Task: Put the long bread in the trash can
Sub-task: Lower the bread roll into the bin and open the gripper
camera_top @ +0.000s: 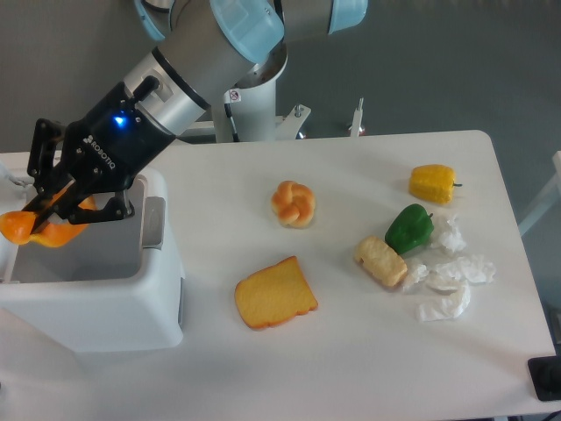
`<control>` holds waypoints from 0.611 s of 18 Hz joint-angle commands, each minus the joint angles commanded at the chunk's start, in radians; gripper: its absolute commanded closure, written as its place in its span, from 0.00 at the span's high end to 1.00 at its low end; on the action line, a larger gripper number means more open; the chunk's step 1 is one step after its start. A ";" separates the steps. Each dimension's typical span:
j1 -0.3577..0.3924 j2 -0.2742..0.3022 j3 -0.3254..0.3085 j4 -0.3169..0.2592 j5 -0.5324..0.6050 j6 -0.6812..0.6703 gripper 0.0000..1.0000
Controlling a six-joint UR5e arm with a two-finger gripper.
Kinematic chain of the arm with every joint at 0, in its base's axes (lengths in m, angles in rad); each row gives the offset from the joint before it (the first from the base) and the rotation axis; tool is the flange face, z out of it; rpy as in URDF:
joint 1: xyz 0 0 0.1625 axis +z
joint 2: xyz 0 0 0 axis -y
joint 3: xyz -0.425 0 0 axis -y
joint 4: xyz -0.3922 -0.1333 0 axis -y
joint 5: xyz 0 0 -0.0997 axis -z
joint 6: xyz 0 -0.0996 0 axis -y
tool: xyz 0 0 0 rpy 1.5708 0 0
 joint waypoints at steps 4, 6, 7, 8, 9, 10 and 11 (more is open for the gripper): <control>-0.005 -0.005 -0.003 0.000 0.000 0.000 0.17; -0.005 -0.006 -0.005 0.000 0.000 0.000 0.27; -0.005 -0.006 -0.006 0.000 0.000 0.000 0.27; -0.005 -0.008 -0.006 0.000 0.000 0.000 0.30; -0.005 -0.008 -0.006 0.000 0.000 0.000 0.38; -0.005 -0.008 -0.006 0.000 0.000 0.000 0.46; -0.005 -0.008 -0.006 0.000 0.000 0.000 0.46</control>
